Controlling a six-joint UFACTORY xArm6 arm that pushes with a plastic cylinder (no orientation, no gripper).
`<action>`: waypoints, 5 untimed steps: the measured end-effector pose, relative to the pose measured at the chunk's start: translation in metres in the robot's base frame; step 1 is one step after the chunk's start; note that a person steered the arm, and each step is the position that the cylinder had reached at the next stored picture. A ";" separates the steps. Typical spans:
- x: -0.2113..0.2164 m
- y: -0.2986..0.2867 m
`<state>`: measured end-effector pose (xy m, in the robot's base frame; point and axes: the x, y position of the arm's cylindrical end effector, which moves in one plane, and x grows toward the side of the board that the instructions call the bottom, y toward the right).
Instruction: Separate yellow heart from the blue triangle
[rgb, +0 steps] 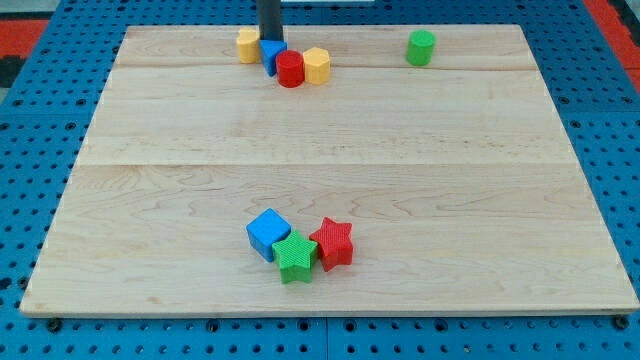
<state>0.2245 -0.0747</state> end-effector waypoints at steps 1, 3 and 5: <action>0.001 -0.043; 0.052 -0.037; 0.043 0.014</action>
